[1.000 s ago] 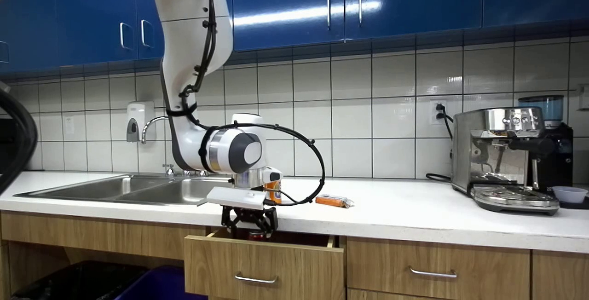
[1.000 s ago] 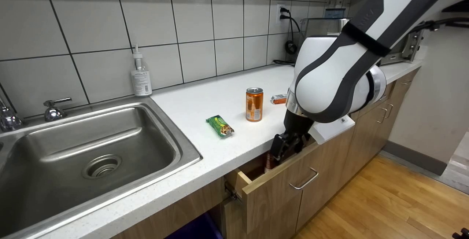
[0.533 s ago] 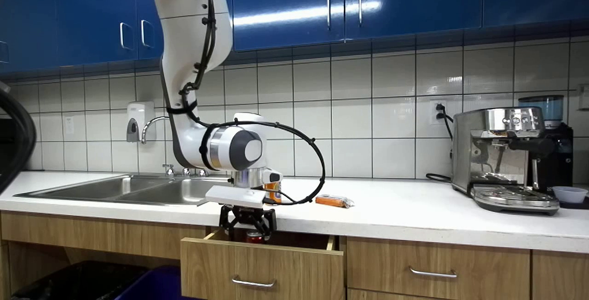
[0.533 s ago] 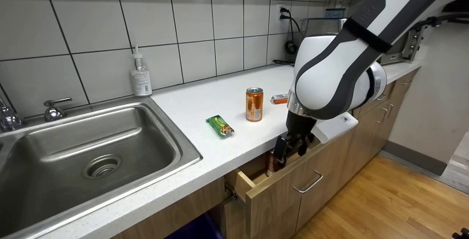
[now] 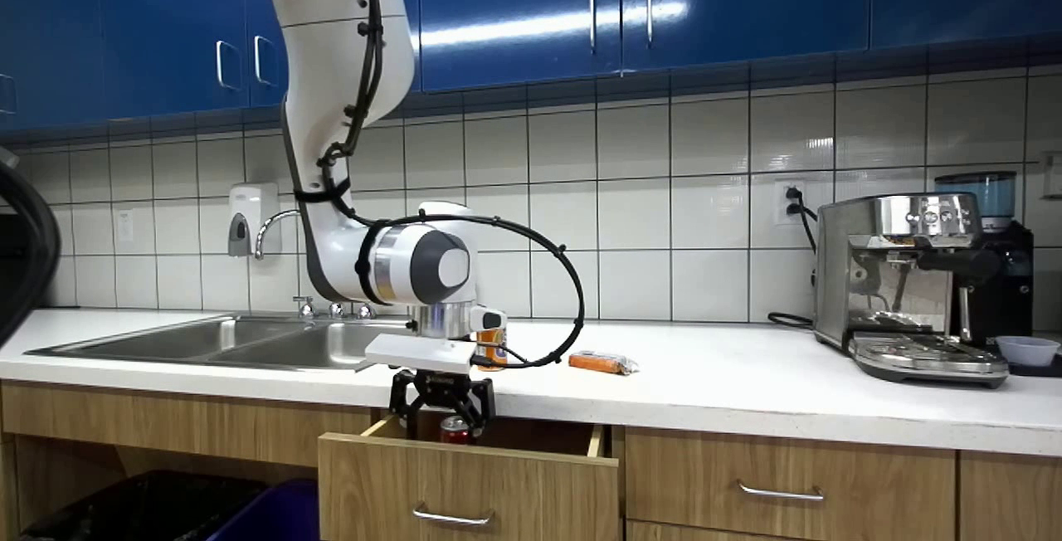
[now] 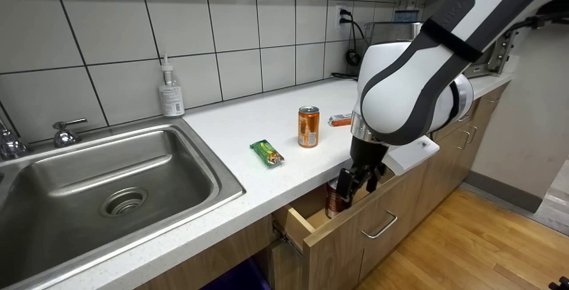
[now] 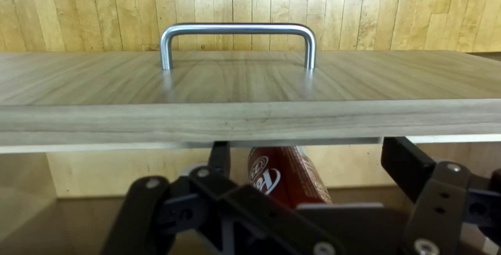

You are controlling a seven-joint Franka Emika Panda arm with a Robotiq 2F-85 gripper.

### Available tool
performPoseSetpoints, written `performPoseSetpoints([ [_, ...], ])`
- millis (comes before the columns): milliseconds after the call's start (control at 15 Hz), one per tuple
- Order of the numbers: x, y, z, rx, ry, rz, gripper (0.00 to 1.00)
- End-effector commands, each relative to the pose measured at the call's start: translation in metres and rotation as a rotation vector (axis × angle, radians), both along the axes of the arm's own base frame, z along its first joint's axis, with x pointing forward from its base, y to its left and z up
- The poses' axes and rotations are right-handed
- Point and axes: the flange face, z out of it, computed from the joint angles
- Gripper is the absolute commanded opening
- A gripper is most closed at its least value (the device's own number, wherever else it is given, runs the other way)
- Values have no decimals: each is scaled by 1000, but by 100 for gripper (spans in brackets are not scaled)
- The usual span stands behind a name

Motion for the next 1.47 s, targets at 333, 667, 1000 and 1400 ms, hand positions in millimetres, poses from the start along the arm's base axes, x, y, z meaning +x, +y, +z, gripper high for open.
performPoseSetpoints([
  [333, -29, 6, 5, -17, 51, 14, 100],
  [667, -38, 9, 4, -18, 60, 17, 100],
  [1000, -44, 13, 3, -21, 68, 20, 100],
  [1400, -49, 20, 3, -29, 75, 24, 100],
])
